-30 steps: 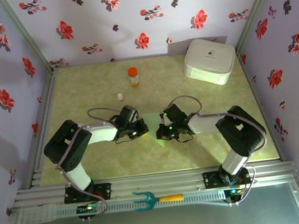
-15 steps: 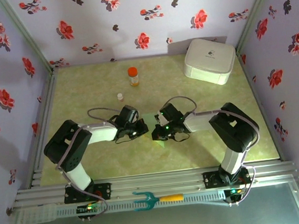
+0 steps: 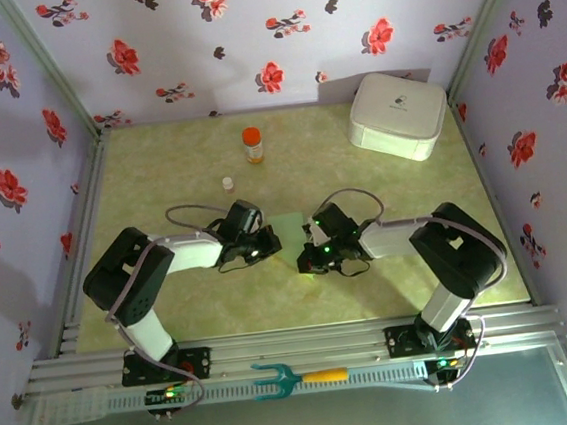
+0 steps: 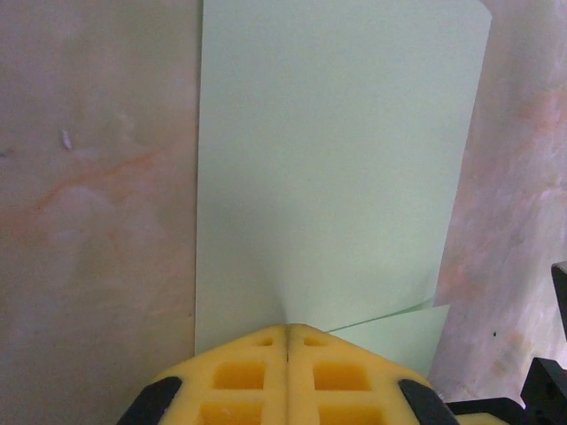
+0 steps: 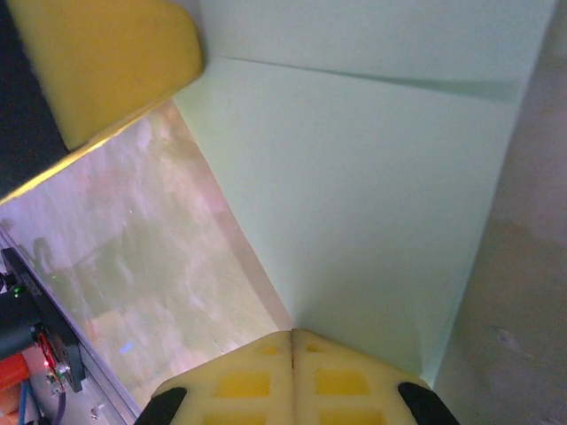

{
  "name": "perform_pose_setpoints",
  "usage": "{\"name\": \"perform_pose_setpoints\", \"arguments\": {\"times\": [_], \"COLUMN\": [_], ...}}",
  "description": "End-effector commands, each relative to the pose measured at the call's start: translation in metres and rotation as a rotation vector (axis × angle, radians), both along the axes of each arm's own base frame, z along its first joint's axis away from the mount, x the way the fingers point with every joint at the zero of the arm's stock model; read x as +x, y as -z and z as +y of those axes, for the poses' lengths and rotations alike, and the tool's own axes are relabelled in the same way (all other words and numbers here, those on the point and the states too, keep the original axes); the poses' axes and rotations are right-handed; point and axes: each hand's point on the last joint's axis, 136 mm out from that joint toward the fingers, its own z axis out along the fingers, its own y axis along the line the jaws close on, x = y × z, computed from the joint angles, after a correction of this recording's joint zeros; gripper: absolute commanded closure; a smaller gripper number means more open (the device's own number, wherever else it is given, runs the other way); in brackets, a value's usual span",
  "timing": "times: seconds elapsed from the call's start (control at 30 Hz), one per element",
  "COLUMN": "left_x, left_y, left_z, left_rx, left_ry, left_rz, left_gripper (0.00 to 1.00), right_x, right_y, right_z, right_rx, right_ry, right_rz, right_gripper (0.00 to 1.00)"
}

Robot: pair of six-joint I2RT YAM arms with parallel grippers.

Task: Fold a paper plane with a square sheet of paper (pick it up from the middle)
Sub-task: Third fold the triangle at the center of the table.

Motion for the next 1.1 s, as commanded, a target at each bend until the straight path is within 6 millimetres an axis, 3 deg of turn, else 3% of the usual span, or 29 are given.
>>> {"name": "perform_pose_setpoints", "arguments": {"times": [0.0,0.43,0.6,0.67,0.9,1.07], "left_x": [-0.013,-0.012,-0.012,-0.011,-0.009,-0.005], "left_y": [0.033,0.023,0.020,0.018,0.015,0.009], "left_z": [0.025,0.020,0.019,0.019,0.017,0.012], "left_rx": [0.113,0.081,0.075,0.072,0.071,0.062], "left_ry": [-0.014,-0.016,-0.017,-0.021,-0.024,-0.020], "left_rz": [0.069,0.066,0.066,0.057,0.044,0.026], "left_gripper": [1.00,1.00,1.00,1.00,1.00,1.00], "right_x": [-0.014,-0.023,0.004,0.016,0.032,0.025], "right_y": [0.010,-0.002,-0.051,-0.062,-0.026,0.000], "right_z": [-0.017,-0.034,-0.026,-0.019,0.000,-0.007], "right_rx": [-0.034,0.014,0.029,0.026,-0.011,-0.059], "right_ry": [0.006,0.103,0.116,0.102,0.098,0.109], "right_rz": [0.041,0.029,-0.087,-0.124,-0.023,0.026], "right_gripper": [0.93,0.94,0.94,0.94,0.98,0.99]}}
